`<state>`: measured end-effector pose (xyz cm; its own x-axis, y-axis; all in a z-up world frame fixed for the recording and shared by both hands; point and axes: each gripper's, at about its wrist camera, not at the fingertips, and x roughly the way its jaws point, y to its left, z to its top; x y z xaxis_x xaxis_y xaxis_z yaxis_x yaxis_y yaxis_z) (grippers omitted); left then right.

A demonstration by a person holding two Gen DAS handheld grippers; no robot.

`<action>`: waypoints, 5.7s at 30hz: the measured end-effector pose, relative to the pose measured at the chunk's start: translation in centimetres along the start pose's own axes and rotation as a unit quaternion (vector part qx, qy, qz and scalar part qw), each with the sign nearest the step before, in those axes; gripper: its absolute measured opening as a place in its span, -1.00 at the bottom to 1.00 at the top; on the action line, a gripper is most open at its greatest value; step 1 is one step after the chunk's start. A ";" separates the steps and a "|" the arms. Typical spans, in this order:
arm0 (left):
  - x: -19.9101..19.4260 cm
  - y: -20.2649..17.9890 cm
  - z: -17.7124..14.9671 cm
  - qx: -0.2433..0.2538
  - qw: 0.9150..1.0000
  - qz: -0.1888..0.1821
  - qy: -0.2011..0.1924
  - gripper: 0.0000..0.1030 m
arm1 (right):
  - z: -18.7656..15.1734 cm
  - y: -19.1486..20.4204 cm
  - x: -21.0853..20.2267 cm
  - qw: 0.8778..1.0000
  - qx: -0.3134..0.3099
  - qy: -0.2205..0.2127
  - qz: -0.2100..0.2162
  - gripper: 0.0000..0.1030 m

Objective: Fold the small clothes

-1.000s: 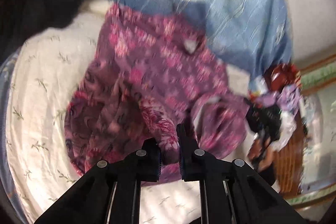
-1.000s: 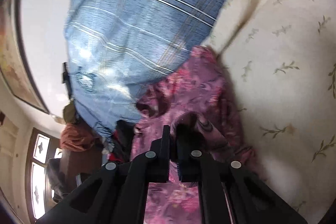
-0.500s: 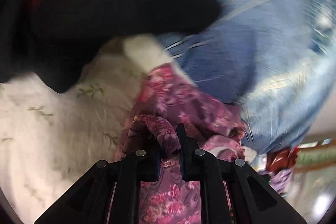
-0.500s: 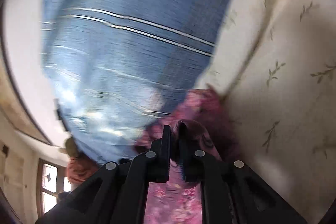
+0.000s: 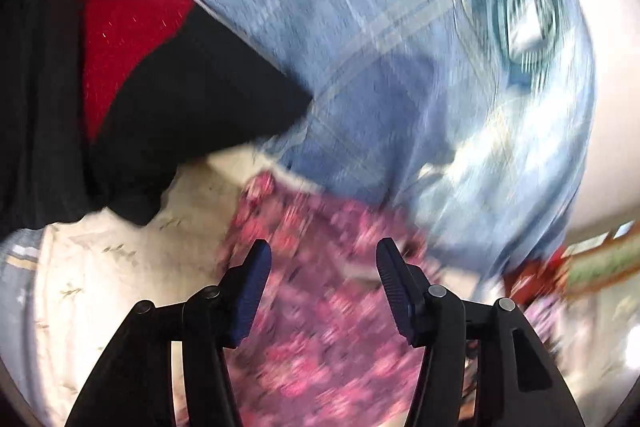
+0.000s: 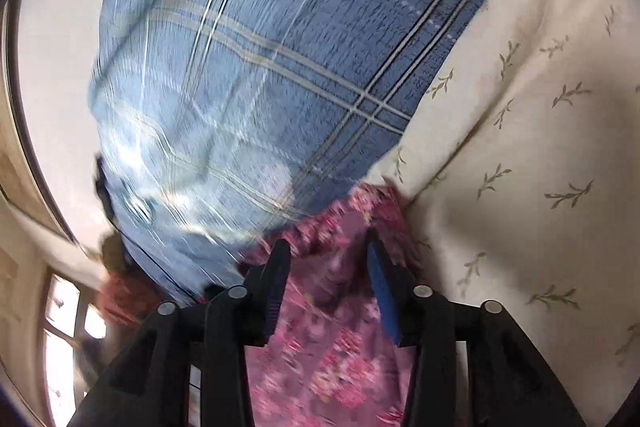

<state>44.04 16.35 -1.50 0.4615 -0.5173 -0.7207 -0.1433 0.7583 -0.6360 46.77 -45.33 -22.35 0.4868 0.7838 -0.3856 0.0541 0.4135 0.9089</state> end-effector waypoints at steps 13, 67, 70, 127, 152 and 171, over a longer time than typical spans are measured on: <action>4.7 -1.4 -3.1 0.134 0.981 0.129 0.051 -0.14 | -0.9 4.0 4.4 0.984 -0.137 0.104 -0.041 0.19; 9.4 -1.1 -0.8 0.097 0.986 0.134 -0.001 -0.19 | -0.2 5.4 7.3 0.971 -0.193 0.000 -0.138 -0.93; 11.4 -1.0 -0.7 0.110 0.977 0.182 0.004 -0.20 | 1.3 4.1 5.3 0.980 -0.142 -0.049 -0.128 -0.94; -9.9 7.7 -17.3 0.007 0.999 0.023 -0.033 -0.03 | -15.1 4.2 -13.9 0.983 -0.126 -0.083 -0.108 -0.51; -2.6 10.8 -19.7 -0.145 0.989 -0.028 -0.016 0.02 | -16.2 -3.7 -10.9 0.992 0.099 -0.042 -0.066 -0.20; -10.6 8.6 -19.6 -0.025 0.996 0.076 -0.042 -0.38 | -14.7 -1.0 -14.4 0.980 -0.025 -0.117 -0.158 -0.58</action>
<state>20.74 20.54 -4.78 0.5029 -0.3612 -0.7853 -0.2596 0.8035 -0.5358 26.86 -50.18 -20.03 0.6393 0.4882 -0.5941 0.1936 0.6455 0.7388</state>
